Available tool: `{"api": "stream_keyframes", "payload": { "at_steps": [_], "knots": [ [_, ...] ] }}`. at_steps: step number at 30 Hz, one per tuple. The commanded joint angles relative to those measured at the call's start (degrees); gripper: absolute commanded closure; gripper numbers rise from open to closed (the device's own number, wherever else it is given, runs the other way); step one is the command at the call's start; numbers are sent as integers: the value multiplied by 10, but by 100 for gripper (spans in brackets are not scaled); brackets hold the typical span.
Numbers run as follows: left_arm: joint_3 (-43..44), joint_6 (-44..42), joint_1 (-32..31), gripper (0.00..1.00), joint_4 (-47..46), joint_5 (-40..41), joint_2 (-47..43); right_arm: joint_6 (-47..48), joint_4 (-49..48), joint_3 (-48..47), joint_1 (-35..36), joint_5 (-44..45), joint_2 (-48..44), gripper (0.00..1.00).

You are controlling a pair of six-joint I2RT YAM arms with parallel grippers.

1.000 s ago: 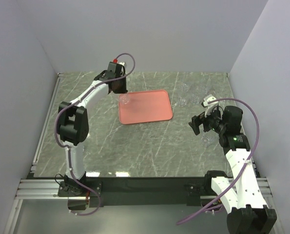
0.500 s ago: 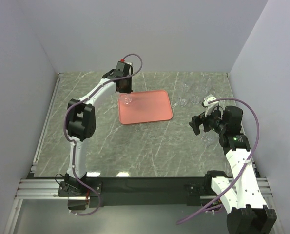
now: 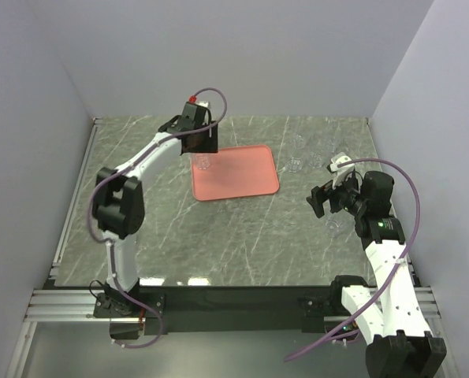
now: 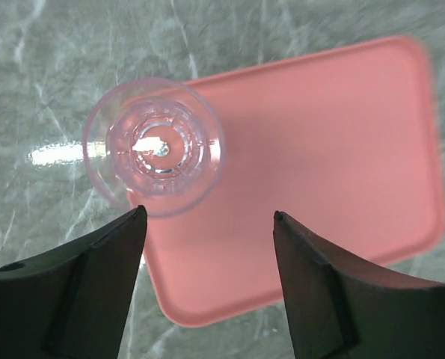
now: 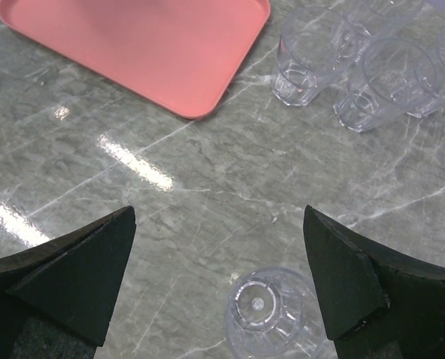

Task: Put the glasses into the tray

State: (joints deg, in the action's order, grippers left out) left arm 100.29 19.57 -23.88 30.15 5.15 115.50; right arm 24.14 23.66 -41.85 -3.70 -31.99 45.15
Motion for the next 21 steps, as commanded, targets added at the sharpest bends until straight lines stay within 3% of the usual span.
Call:
{"api": "stream_keyframes", "payload": {
  "at_steps": [1, 6, 15, 21],
  "knots": [
    [-75, 28, -3, 25, -88, -15, -128, 8, -10, 1, -6, 0, -6, 1],
    [-186, 44, -2, 22, -128, -5, -252, 7, -9, 1, -9, -5, -6, 1],
    [-410, 118, 22, 7, -139, 45, -497, 8, -9, 1, -10, -10, -8, 1],
    [-502, 221, 36, 1, -80, 127, -655, 8, -10, 2, -11, -11, -8, 1]
  ]
}}
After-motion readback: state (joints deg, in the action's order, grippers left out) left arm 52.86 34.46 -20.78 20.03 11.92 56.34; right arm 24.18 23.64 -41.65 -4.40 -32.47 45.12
